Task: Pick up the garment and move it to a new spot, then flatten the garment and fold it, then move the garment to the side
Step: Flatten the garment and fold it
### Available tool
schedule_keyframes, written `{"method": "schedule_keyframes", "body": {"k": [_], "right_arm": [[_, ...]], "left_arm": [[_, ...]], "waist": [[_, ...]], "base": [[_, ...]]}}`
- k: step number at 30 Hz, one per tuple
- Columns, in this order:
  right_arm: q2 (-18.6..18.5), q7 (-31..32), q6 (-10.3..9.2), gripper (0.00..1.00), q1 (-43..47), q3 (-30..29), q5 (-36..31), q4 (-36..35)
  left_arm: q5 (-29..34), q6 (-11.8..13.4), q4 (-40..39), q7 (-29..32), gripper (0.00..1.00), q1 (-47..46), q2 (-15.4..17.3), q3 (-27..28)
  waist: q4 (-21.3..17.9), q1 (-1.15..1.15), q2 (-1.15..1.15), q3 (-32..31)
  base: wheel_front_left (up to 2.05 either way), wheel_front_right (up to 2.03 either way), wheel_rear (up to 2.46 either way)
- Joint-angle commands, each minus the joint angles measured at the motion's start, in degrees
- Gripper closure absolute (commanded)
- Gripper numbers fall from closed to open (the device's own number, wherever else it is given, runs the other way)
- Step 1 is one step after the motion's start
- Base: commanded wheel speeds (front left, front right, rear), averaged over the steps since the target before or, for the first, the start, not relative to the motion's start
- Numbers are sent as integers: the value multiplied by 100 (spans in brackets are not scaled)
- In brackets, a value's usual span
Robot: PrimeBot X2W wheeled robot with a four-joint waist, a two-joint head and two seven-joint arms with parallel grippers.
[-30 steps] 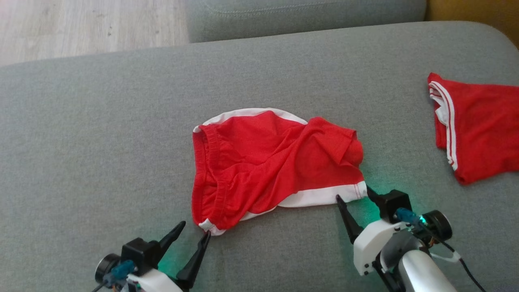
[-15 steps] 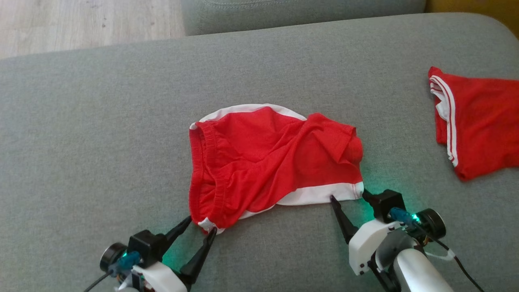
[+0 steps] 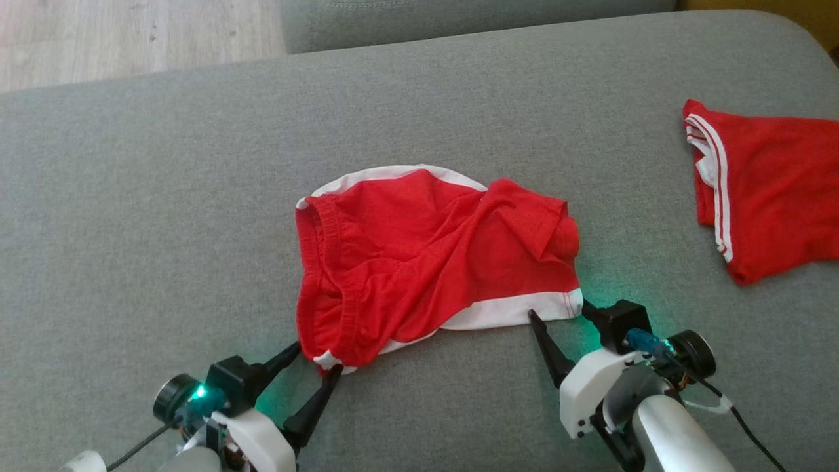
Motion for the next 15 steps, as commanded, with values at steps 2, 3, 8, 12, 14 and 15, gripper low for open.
{"method": "schedule_keyframes", "body": {"k": [2,3,8,12,14,15], "right_arm": [[-23,-87,42,0,-236,141,77,-112],[-23,-90,42,0,-236,138,80,-106],[-23,-100,42,0,-239,123,78,-73],[-23,-112,42,0,-258,137,96,-56],[-23,-121,42,0,-253,120,103,-48],[-23,-122,42,0,-245,110,102,-45]], "left_arm": [[16,9,-115,-92,0,-285,202,160],[38,9,-121,-89,0,-291,216,141],[60,9,-164,-55,0,-331,245,85],[109,97,-206,-26,0,-349,288,75],[130,219,-333,-25,0,-299,345,95],[144,268,-383,-22,0,-276,373,101]], "waist": [[-19,0,0,11],[-21,0,0,16],[-7,0,0,36],[-20,0,0,24],[-21,0,0,2],[-16,0,0,-7]], "base": [[0,0,0],[0,0,0],[0,0,0],[0,0,0],[0,0,0],[0,0,0]]}}
